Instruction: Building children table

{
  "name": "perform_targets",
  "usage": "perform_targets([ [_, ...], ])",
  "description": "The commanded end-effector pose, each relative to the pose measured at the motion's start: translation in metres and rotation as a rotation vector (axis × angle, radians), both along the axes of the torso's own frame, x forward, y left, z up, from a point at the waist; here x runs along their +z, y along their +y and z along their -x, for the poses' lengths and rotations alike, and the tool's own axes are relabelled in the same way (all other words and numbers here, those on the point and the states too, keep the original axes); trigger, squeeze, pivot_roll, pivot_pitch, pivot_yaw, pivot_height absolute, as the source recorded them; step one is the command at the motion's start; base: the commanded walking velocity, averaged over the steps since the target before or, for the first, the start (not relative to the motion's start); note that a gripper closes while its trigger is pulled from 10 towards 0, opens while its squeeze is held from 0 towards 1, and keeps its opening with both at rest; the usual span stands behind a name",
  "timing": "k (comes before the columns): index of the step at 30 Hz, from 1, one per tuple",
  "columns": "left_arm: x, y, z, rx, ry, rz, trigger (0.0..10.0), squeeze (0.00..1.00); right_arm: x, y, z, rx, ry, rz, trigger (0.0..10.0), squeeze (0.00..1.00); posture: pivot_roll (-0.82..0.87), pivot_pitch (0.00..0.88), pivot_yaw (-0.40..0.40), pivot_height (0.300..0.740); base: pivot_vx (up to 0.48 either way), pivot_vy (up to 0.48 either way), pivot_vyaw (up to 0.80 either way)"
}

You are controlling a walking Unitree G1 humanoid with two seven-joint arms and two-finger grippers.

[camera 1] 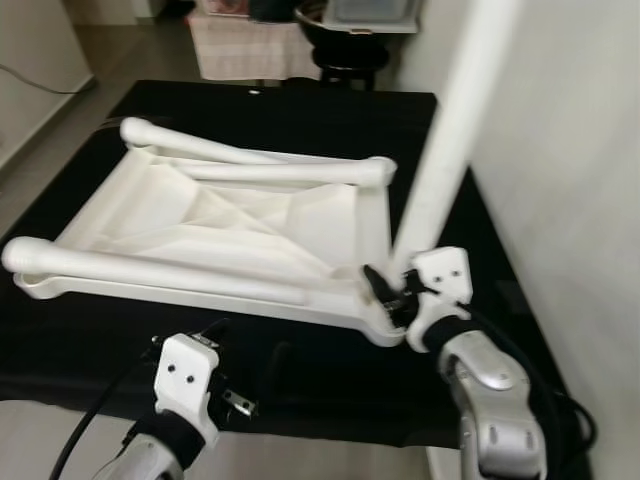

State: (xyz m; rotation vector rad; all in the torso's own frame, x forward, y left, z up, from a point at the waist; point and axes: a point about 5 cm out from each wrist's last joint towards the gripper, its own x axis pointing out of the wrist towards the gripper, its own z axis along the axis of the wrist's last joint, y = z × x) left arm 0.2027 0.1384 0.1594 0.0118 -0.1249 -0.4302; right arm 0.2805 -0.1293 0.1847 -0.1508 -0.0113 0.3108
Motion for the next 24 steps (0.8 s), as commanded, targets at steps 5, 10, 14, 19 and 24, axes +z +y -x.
perform_targets([
  [5,-0.005,0.002,-0.005,0.016,-0.002,-0.002,10.0,0.00,-0.019,0.036,-0.014,0.167,0.101,-0.034,10.0,0.00,0.01,0.123,-0.028,0.740,0.000,0.000,0.00],
  [10,-0.005,0.002,-0.007,0.015,-0.005,0.002,10.0,0.00,-0.005,0.055,-0.015,0.393,0.105,-0.127,10.0,1.00,0.01,0.125,-0.024,0.740,0.000,0.000,0.00],
  [14,-0.004,0.000,-0.006,0.002,-0.007,0.009,10.0,0.00,0.019,0.061,-0.012,0.787,0.020,-0.039,10.0,0.72,0.01,0.138,-0.013,0.740,0.000,0.000,0.00],
  [19,-0.002,-0.002,-0.001,-0.009,-0.009,0.016,10.0,0.00,0.029,0.048,-0.024,1.048,-0.014,0.131,10.0,0.00,0.02,0.163,-0.010,0.740,0.000,0.000,0.00],
  [24,-0.001,-0.007,0.006,-0.061,0.012,0.021,10.0,0.00,0.038,0.048,-0.042,1.121,0.016,0.123,10.0,0.00,0.04,0.199,-0.004,0.740,0.000,0.000,0.00],
])
